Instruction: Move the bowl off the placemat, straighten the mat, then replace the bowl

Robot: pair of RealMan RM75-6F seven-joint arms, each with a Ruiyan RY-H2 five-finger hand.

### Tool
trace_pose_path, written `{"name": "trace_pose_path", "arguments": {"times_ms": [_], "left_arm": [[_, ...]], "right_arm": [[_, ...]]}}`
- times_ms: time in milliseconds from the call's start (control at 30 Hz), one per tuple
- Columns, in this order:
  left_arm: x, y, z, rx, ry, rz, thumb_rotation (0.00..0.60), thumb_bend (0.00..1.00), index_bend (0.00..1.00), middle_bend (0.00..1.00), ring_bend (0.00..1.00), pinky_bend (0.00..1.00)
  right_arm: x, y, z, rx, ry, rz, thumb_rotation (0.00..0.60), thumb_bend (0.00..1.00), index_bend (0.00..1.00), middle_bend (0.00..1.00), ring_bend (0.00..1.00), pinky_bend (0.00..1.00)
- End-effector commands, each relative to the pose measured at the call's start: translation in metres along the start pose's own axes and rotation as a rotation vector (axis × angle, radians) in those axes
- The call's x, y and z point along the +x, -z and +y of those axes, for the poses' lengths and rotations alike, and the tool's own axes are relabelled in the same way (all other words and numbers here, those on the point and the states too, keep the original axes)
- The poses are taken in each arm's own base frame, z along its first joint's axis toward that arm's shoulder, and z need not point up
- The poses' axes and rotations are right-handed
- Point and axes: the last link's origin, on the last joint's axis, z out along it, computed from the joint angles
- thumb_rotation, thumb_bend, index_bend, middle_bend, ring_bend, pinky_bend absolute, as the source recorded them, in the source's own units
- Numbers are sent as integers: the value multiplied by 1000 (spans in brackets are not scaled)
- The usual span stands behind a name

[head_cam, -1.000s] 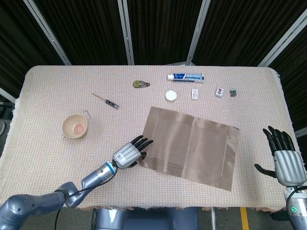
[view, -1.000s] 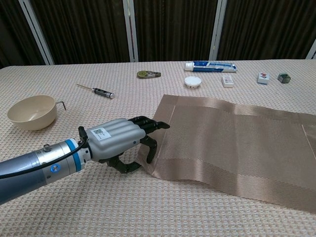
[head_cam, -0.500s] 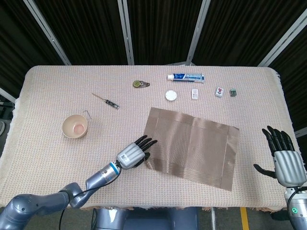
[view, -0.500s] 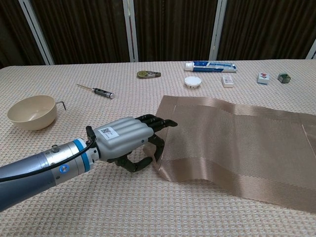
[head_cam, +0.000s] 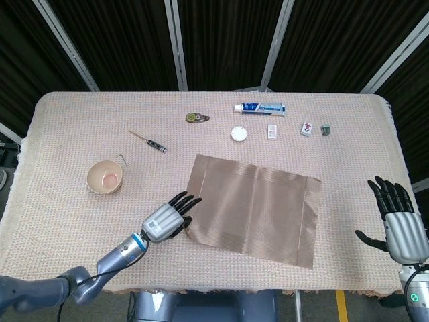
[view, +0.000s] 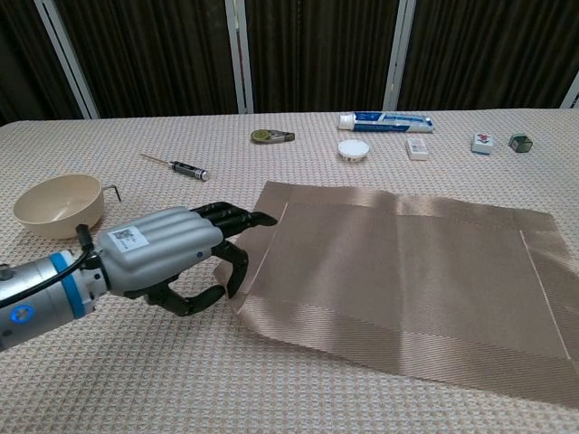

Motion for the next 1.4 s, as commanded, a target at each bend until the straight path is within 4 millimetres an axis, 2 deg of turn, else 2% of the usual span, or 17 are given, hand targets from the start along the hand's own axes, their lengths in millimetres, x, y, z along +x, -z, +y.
{"name": "trace_pose_path", "arguments": {"times_ms": [33,333,500,633,700,767,833,933,1167,1267,1400], "left_arm": [[-2,35,-4,40,1,-57,600,534,744,0,0,0],[-3,84,14,46,-28,-154,600,533,741,0,0,0],[-8,102,23,43,-10,-223,600,531,732,0,0,0],[-9,106,24,42,-22,-235,600,523,725,0,0,0],[-10,106,23,47,-23,-236,600,348,590,0,0,0],[-10,107,23,41,-13,-244,600,52,185,0,0,0],[-9,110,21,33,12,-261,600,0,5,0,0,0],[-2,113,15,40,32,-237,600,0,0,0,0,0],[37,135,-12,61,103,-96,600,0,0,0,0,0],[59,145,-35,108,77,0,600,0,0,0,0,0],[78,147,-77,245,50,93,600,0,0,0,0,0]], "right_arm": [[1,0,-2,6,-1,4,600,0,0,0,0,0],[1,0,-5,17,-4,5,600,0,0,0,0,0],[3,0,-4,13,-3,9,600,0,0,0,0,0],[3,0,-4,13,0,11,600,0,0,0,0,0],[3,1,-4,14,3,10,600,0,0,0,0,0],[2,1,-4,15,10,11,600,0,0,0,0,0],[2,1,-5,16,11,12,600,0,0,0,0,0],[1,1,-5,17,14,9,600,0,0,0,0,0],[-1,1,-6,23,44,8,600,0,0,0,0,0],[-1,2,-8,27,39,6,600,0,0,0,0,0],[-1,3,-9,31,42,6,600,0,0,0,0,0]]}}
